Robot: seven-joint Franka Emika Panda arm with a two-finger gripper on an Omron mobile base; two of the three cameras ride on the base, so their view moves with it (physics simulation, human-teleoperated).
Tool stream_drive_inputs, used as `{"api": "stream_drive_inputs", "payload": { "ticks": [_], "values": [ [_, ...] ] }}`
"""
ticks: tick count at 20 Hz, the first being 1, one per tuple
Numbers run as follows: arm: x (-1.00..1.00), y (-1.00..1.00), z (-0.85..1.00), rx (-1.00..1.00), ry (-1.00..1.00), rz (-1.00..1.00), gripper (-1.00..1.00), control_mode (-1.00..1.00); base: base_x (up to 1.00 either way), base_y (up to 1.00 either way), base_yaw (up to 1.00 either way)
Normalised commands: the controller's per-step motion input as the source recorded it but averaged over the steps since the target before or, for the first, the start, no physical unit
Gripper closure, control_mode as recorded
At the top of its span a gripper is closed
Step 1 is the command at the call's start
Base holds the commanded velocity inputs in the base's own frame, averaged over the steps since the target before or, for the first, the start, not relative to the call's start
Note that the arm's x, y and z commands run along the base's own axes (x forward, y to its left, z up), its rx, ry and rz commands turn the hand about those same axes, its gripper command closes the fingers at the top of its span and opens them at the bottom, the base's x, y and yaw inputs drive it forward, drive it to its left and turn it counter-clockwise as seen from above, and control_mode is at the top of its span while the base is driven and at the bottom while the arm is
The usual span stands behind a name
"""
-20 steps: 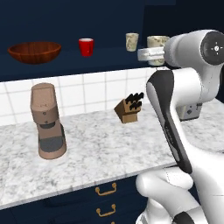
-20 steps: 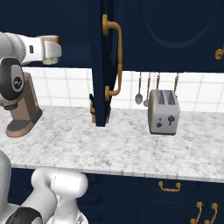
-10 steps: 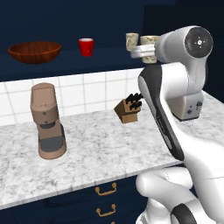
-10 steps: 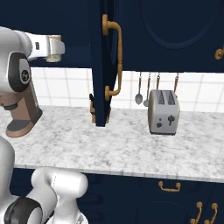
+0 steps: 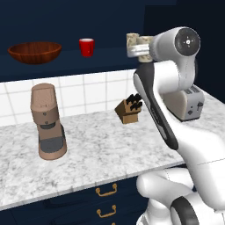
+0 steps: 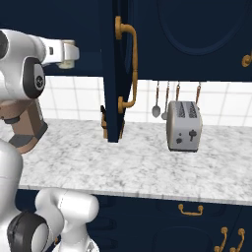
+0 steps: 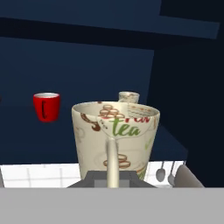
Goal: Gather all objects into one cabinet and sort the glasses and bowls to opposite sides.
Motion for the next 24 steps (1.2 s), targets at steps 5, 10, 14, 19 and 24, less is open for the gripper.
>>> {"api": "stream_drive_inputs", "payload": {
  "ticks": [5, 10, 14, 19, 24],
  "values": [
    [0.3, 0.02, -0.2, 0.0, 0.0, 0.0, 1.0, -1.0, 0.0, 0.0, 0.0],
    [0.24, 0.02, -0.14, 0.0, -0.02, 0.0, 1.0, -1.0, 0.0, 0.0, 0.0],
    [0.19, 0.02, -0.1, 0.0, -0.03, 0.0, 1.0, -1.0, 0.0, 0.0, 0.0],
    [0.22, 0.04, -0.07, 0.0, -0.04, 0.0, 1.0, -1.0, 0.0, 0.0, 0.0],
    [0.25, 0.08, -0.05, 0.0, -0.04, 0.0, 1.0, -1.0, 0.0, 0.0, 0.0]
  ]
}}
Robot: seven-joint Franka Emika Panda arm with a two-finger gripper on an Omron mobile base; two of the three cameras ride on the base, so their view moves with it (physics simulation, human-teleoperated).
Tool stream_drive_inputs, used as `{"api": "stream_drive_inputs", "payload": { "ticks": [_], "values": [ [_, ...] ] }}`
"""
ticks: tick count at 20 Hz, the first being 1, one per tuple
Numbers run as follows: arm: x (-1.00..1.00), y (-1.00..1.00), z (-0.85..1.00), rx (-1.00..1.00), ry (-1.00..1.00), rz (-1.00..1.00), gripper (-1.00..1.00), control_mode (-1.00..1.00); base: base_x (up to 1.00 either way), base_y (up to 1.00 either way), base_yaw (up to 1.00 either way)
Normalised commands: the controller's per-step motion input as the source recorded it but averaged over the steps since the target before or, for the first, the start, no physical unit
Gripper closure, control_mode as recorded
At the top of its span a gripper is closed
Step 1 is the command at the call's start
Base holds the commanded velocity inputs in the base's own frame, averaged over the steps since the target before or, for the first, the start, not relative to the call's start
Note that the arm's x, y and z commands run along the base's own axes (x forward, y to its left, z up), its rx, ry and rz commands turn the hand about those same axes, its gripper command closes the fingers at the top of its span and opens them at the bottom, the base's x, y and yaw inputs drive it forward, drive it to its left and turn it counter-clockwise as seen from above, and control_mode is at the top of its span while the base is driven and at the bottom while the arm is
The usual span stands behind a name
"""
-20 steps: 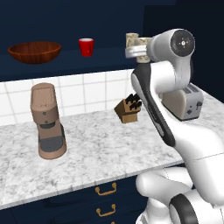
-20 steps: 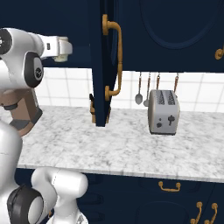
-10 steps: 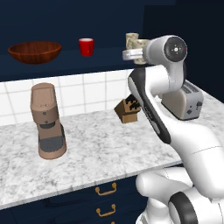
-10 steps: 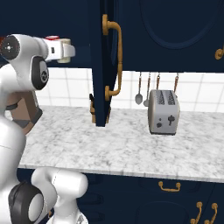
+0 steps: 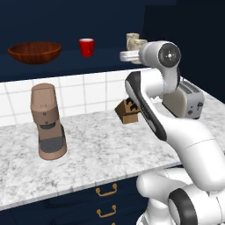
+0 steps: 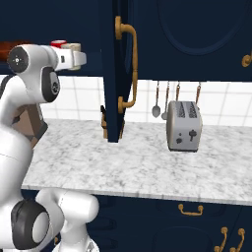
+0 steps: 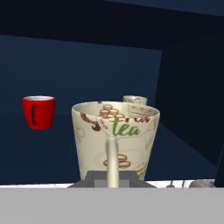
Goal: Gather all objects into one cabinet and sort the glasses and bowls to opposite sides.
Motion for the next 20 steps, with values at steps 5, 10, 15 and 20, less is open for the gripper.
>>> {"api": "stream_drive_inputs", "payload": {
  "ticks": [5, 10, 15, 20],
  "values": [
    [0.31, 0.11, -0.03, 0.0, -0.03, 0.0, 1.0, -1.0, 0.0, 0.0, 0.0],
    [0.36, 0.15, -0.05, 0.0, -0.01, 0.0, 1.0, -1.0, 0.0, 0.0, 0.0],
    [0.36, 0.16, -0.07, 0.0, 0.0, 0.0, 1.0, -1.0, 0.0, 0.0, 0.0],
    [0.36, 0.13, -0.07, 0.0, 0.0, 0.0, 1.0, -1.0, 0.0, 0.0, 0.0]
  ]
}}
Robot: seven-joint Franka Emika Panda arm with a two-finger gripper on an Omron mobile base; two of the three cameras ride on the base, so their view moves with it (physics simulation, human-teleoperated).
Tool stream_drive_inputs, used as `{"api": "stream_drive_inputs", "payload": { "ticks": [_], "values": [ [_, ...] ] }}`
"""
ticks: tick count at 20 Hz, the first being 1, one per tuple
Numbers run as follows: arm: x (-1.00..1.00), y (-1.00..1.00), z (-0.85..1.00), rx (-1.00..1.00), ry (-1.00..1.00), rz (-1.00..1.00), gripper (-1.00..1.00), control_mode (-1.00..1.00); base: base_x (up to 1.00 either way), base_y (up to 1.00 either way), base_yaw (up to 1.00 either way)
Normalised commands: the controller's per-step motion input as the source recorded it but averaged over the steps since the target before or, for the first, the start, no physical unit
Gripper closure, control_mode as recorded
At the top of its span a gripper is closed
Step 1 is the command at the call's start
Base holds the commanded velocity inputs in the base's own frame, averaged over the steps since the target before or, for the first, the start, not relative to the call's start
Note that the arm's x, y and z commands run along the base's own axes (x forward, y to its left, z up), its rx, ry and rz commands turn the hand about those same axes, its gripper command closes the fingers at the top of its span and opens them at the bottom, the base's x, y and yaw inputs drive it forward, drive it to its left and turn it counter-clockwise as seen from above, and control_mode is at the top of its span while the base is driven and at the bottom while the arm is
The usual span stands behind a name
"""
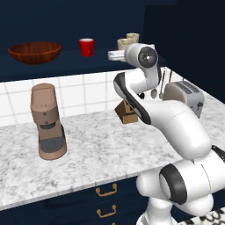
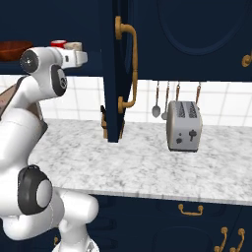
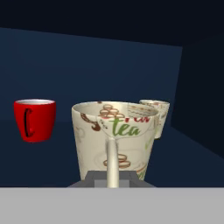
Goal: Gather all objects into one cabinet and sort the glasses and bowls to opposite sides.
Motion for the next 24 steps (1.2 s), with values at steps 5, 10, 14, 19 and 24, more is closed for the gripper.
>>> {"api": "stream_drive_inputs", "payload": {
  "ticks": [5, 10, 14, 19, 24],
  "values": [
    [0.37, 0.07, -0.05, 0.0, 0.0, 0.0, 1.0, -1.0, 0.0, 0.0, 0.0],
    [0.42, 0.05, -0.05, 0.0, 0.0, 0.0, 1.0, -1.0, 0.0, 0.0, 0.0],
    [0.41, 0.05, -0.05, 0.0, 0.0, 0.0, 1.0, -1.0, 0.0, 0.0, 0.0],
    [0.43, 0.05, -0.05, 0.0, 0.0, 0.0, 1.0, -1.0, 0.0, 0.0, 0.0],
    [0.24, 0.01, -0.01, 0.0, 0.0, 0.0, 1.0, -1.0, 0.0, 0.0, 0.0]
  ]
}}
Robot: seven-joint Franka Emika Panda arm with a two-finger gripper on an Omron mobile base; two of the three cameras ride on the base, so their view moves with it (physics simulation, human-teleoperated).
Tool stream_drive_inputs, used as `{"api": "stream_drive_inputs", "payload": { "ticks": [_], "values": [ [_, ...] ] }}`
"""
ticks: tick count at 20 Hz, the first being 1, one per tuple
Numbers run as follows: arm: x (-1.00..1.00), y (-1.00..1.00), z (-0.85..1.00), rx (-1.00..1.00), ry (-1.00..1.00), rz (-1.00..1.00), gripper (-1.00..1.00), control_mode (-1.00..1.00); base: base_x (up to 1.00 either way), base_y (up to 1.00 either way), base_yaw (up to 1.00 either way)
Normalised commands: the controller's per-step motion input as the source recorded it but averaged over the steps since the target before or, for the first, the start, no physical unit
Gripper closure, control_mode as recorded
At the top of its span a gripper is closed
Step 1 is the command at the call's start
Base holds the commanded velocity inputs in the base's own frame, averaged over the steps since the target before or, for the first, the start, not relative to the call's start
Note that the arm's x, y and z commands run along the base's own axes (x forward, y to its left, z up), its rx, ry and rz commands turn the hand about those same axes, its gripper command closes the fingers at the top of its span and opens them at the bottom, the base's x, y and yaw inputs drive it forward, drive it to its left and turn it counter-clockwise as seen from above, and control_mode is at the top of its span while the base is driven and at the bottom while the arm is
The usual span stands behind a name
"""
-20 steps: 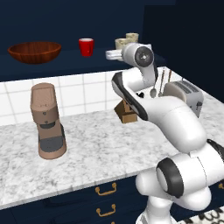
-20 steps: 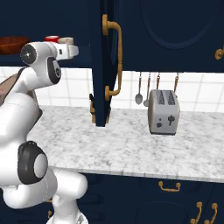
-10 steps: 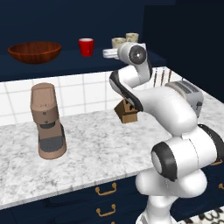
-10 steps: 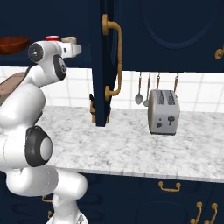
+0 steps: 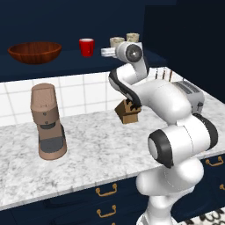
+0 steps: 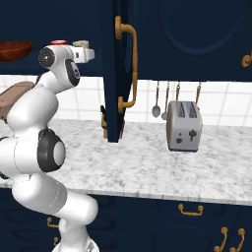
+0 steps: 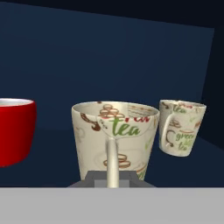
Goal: Gather all objects into one cabinet and sort the glasses and bowls to opposite sides.
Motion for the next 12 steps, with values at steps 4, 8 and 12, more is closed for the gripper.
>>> {"api": "stream_drive_inputs", "payload": {
  "ticks": [4, 8, 12],
  "values": [
    [0.0, 0.01, 0.0, 0.0, 0.0, 0.0, 1.0, -1.0, 0.0, 0.0, 0.0],
    [0.1, 0.09, 0.0, 0.0, 0.0, 0.0, -1.0, -1.0, 0.0, 0.0, 0.0],
    [0.11, 0.0, 0.0, 0.0, -0.01, 0.0, -1.0, -1.0, 0.0, 0.0, 0.0]
  ]
}}
